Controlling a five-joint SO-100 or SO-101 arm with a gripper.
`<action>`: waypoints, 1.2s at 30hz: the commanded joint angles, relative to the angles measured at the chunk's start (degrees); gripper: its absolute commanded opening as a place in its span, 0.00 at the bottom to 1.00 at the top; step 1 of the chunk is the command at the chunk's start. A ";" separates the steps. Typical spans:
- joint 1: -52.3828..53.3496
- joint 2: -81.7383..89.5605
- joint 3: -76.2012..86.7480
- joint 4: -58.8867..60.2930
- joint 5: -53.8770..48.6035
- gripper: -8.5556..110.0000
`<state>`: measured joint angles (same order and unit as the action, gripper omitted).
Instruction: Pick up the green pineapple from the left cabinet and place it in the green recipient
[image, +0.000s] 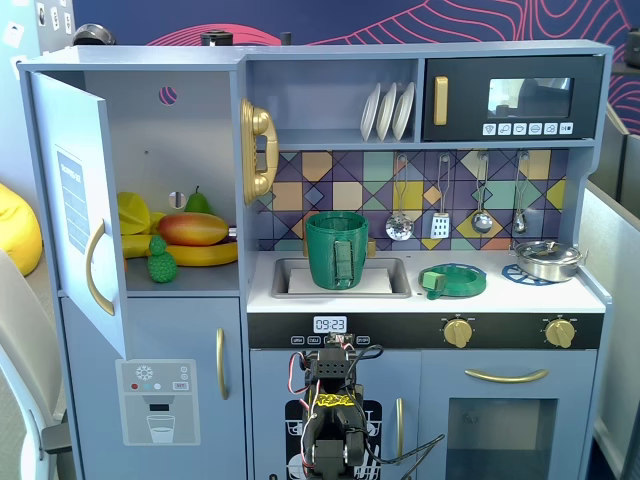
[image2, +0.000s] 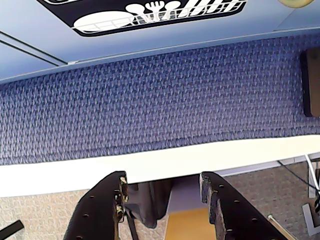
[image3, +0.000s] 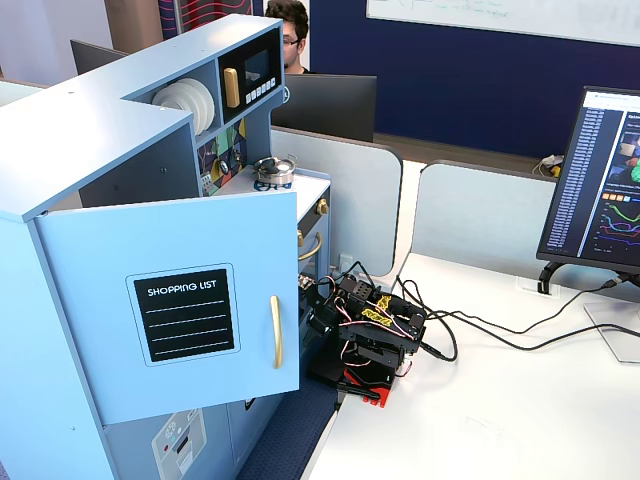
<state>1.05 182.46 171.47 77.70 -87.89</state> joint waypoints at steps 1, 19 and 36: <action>3.25 -0.26 0.26 10.02 1.41 0.07; -20.48 -0.53 -0.79 -17.49 11.51 0.07; -46.14 -28.65 -29.79 -65.65 -1.67 0.27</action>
<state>-43.95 160.14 151.70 17.49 -91.85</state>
